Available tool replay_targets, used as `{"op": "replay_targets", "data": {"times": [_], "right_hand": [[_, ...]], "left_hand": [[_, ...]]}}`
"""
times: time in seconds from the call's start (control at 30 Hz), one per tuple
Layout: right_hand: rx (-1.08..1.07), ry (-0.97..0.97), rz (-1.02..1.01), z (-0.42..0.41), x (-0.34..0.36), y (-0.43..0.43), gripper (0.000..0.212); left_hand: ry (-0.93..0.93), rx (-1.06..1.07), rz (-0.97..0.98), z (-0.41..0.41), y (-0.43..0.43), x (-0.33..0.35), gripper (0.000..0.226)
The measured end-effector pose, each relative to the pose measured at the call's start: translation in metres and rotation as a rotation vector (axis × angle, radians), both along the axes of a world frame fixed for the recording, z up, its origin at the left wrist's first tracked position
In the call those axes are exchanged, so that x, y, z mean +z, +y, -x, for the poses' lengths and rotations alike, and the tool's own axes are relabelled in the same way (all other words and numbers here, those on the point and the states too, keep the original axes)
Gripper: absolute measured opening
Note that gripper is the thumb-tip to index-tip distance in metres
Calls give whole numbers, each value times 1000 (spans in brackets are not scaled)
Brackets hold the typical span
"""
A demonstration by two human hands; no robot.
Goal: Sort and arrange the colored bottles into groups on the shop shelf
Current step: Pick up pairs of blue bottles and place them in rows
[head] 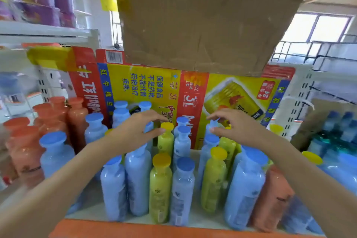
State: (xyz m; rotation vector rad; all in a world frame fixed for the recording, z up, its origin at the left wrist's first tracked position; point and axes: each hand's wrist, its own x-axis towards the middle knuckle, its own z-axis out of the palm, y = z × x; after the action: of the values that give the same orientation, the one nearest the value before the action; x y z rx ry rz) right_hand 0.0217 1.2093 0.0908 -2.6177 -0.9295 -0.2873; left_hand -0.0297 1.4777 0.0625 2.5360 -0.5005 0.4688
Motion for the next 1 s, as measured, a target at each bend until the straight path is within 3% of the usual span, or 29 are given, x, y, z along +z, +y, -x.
{"op": "replay_targets", "data": {"times": [0.37,0.5,0.8,1.0], "right_hand": [[-394,59,-135,77,-17,-93,28],[-506,45,-102,98,-21,-126,31],[-461,119,-42,97,-26,-151,43],[-331,162,27,71,-32,-142,56]], "left_hand": [[40,-331,-40,-10,-85,-2,41],[57,-432,-65,-10,-123,-1,34],[107,-468,-118,-19,-189,-11,36],[111,-349,-188,-17,-210,-16,43]]}}
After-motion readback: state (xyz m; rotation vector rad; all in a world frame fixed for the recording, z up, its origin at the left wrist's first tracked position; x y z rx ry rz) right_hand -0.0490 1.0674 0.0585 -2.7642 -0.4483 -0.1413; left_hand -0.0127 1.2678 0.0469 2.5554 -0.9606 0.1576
